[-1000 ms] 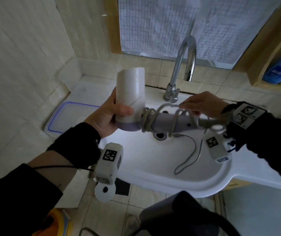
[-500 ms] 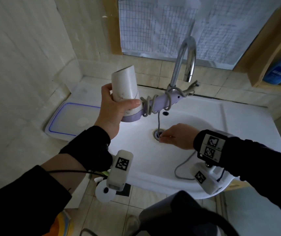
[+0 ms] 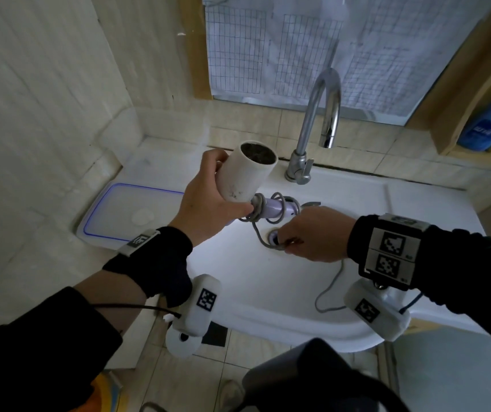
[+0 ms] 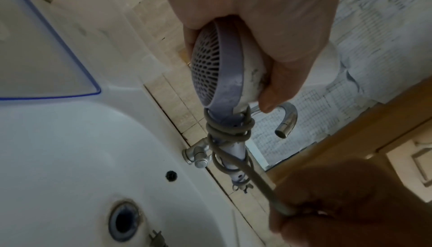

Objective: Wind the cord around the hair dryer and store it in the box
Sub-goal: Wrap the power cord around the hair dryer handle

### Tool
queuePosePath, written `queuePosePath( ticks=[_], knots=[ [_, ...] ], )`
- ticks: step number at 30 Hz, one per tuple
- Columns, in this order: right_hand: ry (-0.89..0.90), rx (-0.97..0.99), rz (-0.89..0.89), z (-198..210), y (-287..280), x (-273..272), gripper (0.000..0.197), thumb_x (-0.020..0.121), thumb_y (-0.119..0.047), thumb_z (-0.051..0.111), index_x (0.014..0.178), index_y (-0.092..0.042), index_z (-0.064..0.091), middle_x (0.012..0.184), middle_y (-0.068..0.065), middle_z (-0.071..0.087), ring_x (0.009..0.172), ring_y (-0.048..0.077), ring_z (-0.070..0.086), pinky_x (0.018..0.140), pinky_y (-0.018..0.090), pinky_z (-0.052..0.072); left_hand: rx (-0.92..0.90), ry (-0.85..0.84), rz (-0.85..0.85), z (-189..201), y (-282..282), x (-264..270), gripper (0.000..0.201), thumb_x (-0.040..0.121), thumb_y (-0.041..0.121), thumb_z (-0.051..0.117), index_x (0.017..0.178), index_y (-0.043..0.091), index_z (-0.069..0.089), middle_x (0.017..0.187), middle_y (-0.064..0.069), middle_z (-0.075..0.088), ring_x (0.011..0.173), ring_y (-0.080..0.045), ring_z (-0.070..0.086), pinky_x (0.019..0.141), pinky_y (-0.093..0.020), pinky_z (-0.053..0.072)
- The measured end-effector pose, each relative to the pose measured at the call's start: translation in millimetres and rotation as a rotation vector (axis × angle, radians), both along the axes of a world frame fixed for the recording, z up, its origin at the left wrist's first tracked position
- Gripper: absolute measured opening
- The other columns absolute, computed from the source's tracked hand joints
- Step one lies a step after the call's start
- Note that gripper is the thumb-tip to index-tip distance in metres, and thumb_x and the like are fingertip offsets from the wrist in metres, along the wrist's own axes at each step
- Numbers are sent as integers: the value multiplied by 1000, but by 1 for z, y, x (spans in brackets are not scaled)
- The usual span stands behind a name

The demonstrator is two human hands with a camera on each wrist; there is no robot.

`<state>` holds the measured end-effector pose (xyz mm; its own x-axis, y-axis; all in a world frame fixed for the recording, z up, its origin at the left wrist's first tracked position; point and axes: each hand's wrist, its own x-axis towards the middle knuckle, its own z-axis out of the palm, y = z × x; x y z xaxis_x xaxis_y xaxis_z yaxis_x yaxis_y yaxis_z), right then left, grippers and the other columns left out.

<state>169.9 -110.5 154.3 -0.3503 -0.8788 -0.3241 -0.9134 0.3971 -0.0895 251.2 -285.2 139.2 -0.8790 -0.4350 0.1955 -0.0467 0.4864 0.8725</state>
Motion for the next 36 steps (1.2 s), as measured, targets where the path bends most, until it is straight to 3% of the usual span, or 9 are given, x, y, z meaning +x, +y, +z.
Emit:
queuePosePath(
  ticks=[2, 6, 10, 16, 20, 24, 27, 30, 36],
  knots=[
    [27, -6, -5, 5, -2, -2, 24, 93, -26, 44, 97, -17, 66, 62, -8, 48, 57, 11, 43, 66, 24, 35, -20, -25, -21, 0, 0, 0, 71, 59, 17, 83, 106, 34, 33, 99, 10, 51, 84, -12, 56, 61, -22, 48],
    [25, -14, -31, 14, -3, -5, 23, 92, -27, 47, 97, -17, 67, 80, 2, 64, 68, 17, 50, 69, 29, 44, -43, -52, -60, -3, 1, 2, 71, 58, 16, 83, 106, 33, 34, 95, 18, 49, 87, -13, 54, 62, -23, 48],
    [8, -58, -71, 22, -1, -7, 22, 89, -28, 51, 93, -15, 68, 76, 1, 65, 67, 17, 55, 71, 31, 48, -61, -80, -98, -6, 0, 6, 72, 57, 16, 84, 106, 31, 34, 100, 9, 50, 86, -13, 53, 61, -18, 43],
    [-59, -80, -172, 29, 3, -20, 30, 81, -44, 63, 64, -22, 51, 57, -9, 46, 53, 6, 41, 58, 21, 37, -52, -146, -196, -6, -1, 13, 73, 56, 14, 84, 108, 31, 36, 96, 16, 49, 83, -8, 55, 60, -23, 51],
    [-197, -144, -298, 34, 9, -36, 28, 77, -33, 72, 60, -23, 51, 56, -7, 46, 54, 6, 41, 55, 18, 34, 46, -162, -253, -5, -9, 17, 74, 51, 19, 84, 101, 44, 37, 102, 11, 53, 91, -15, 57, 68, -26, 52],
    [-360, -200, -395, 38, 15, -53, 15, 77, -22, 73, 68, -21, 61, 56, -7, 51, 52, 8, 50, 58, 20, 44, 134, -189, -337, 2, -14, 17, 72, 41, 31, 79, 96, 52, 38, 102, 11, 54, 91, -13, 59, 72, -30, 55],
    [-473, -209, -459, 41, 21, -66, 5, 81, -15, 69, 79, -12, 66, 58, -5, 55, 55, 13, 59, 62, 22, 55, 223, -194, -405, 5, -16, 16, 75, 42, 23, 81, 100, 46, 41, 97, 11, 57, 85, -6, 62, 66, -21, 54],
    [-581, -265, -534, 40, 27, -78, 7, 84, -8, 65, 78, -6, 65, 57, 3, 46, 51, 16, 49, 56, 23, 59, 361, -175, -413, 6, -20, 18, 72, 40, 24, 78, 101, 41, 43, 92, 10, 59, 78, -1, 65, 62, -21, 53],
    [-681, -325, -626, 35, 40, -90, 12, 86, -10, 61, 77, -7, 69, 50, 1, 45, 46, 13, 43, 50, 22, 46, 668, -99, -349, -4, -32, 14, 90, 42, 11, 74, 126, 19, 39, 105, -9, 57, 91, -23, 62, 71, -36, 54]
  ],
)
